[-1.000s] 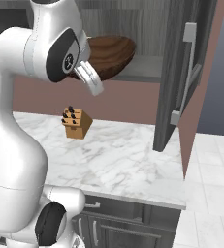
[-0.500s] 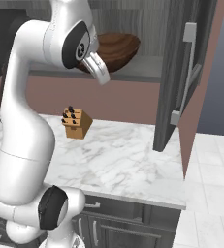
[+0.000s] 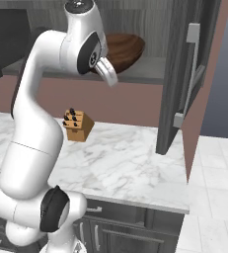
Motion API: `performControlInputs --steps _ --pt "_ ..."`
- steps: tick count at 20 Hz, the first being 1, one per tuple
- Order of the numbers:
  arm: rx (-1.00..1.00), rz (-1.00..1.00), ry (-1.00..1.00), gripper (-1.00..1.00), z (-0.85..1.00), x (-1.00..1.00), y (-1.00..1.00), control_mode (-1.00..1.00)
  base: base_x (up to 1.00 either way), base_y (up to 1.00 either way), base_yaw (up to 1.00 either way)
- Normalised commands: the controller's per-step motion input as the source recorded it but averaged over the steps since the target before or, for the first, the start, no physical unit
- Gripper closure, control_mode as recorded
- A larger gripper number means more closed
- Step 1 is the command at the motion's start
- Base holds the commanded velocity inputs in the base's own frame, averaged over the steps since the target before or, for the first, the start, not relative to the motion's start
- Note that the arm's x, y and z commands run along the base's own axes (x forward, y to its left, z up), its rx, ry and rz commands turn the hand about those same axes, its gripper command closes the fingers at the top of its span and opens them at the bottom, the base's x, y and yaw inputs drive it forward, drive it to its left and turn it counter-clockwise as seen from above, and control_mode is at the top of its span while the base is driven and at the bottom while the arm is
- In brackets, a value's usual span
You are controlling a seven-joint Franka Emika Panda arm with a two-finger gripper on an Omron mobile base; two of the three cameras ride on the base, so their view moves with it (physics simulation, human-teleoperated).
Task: Open the cabinet. Pick the bowls from the counter and place them in the cabinet. Then close the cabinet.
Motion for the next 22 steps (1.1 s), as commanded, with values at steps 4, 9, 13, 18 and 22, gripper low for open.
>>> performControlInputs --steps 4,9,13,18,22 --pt "0.00 0.00 -0.16 1.00 -0.28 0.45 0.00 -1.00 0.00 0.00 0.00" --pt "0.00 0.00 -0.09 1.00 -0.01 0.49 -0.02 -1.00 0.00 0.00 0.00" --pt "0.03 0.00 0.00 1.00 0.20 0.46 -0.09 -1.00 0.00 0.00 0.00" --pt "0.01 0.00 0.09 1.00 0.30 0.41 -0.23 -1.00 0.00 0.00 0.00" --pt "0.00 0.00 0.13 1.00 0.20 0.37 -0.19 -1.00 0.00 0.00 0.00"
